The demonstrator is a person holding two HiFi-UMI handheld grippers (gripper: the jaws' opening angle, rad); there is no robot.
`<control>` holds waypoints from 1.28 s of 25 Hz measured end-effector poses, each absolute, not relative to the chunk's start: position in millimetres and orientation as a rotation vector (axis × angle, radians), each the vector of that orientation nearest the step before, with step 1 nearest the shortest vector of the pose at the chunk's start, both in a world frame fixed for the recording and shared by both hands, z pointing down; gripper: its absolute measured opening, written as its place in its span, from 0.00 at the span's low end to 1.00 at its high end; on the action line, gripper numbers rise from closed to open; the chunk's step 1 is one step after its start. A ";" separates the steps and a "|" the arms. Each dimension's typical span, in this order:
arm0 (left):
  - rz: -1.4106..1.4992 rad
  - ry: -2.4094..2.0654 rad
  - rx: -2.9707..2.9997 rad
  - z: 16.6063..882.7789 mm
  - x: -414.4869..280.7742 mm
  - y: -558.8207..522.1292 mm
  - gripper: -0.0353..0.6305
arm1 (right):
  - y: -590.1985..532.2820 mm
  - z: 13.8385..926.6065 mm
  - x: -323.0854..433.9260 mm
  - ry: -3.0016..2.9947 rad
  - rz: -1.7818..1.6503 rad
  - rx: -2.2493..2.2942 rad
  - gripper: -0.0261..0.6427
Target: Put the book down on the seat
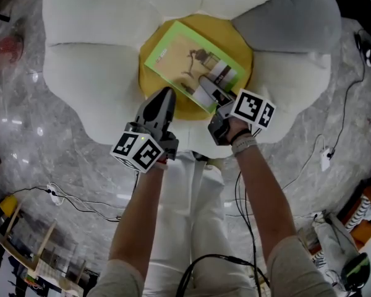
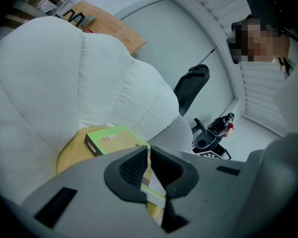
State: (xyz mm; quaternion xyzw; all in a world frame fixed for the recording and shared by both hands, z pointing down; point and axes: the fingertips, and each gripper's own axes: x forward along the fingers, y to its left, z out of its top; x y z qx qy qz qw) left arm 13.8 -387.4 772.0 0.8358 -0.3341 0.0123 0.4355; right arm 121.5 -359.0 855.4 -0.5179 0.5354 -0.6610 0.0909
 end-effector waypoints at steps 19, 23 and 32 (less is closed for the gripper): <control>0.034 -0.788 2.091 766.6 35.8 -368.7 0.12 | -329.8 857.5 154.2 1.554 -1.973 -1.634 0.60; 0.023 -0.789 2.101 762.3 37.1 -369.4 0.12 | -325.7 853.9 158.8 1.543 -1.965 -1.639 0.60; 0.011 -0.841 2.084 747.5 26.0 -372.0 0.12 | -324.0 828.3 158.3 1.629 -1.946 -1.630 0.60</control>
